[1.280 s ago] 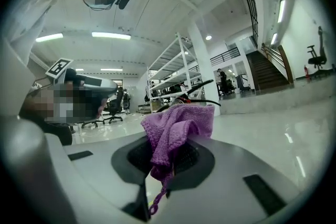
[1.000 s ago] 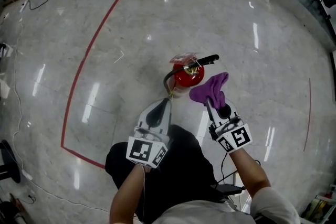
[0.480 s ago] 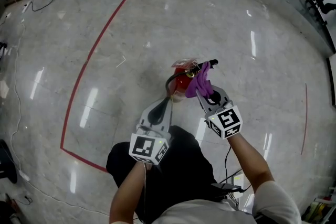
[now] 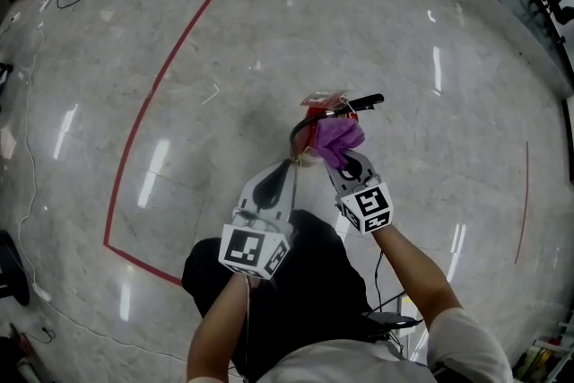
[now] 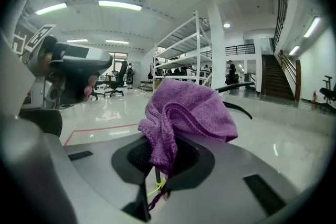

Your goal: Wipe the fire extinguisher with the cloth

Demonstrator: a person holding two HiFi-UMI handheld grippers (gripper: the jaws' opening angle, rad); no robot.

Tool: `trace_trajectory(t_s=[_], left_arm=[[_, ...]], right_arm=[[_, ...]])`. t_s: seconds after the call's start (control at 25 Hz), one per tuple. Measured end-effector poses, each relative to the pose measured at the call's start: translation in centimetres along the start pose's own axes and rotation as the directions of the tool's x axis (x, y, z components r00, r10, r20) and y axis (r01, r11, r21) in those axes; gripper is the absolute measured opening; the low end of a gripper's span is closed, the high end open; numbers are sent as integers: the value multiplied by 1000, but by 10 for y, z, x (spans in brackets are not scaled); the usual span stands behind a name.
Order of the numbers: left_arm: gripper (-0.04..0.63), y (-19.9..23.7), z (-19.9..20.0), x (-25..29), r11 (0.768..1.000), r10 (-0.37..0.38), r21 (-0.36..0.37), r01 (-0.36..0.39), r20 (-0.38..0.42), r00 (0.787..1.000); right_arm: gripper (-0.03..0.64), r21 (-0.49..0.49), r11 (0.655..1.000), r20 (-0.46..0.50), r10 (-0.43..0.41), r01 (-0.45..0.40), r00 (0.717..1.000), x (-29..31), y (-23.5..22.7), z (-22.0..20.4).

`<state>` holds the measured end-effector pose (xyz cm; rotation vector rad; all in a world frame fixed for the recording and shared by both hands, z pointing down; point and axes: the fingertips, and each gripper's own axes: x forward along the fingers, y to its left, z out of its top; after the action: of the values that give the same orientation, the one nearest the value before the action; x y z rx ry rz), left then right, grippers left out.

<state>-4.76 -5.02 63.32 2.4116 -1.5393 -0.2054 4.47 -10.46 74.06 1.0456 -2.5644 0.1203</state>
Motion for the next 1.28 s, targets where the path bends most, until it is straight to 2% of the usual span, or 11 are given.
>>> trace_trajectory(t_s=[0.56,0.76,1.28], left_arm=[[4,-7,-2,8,1000,-19,-3,19,-10,1000],[5,-7,-13,3,1000,-10,-1,10,-30,999],[5,6,-28,1,999,34,-21,-35,-64,997]], right_arm=[[49,55,998,-32,41,-39,999,32,8,-110],[49,97,994,-27,57,-54,998,53,16,-139],[49,154,987,-101,72,-56,992,81,13,-213]])
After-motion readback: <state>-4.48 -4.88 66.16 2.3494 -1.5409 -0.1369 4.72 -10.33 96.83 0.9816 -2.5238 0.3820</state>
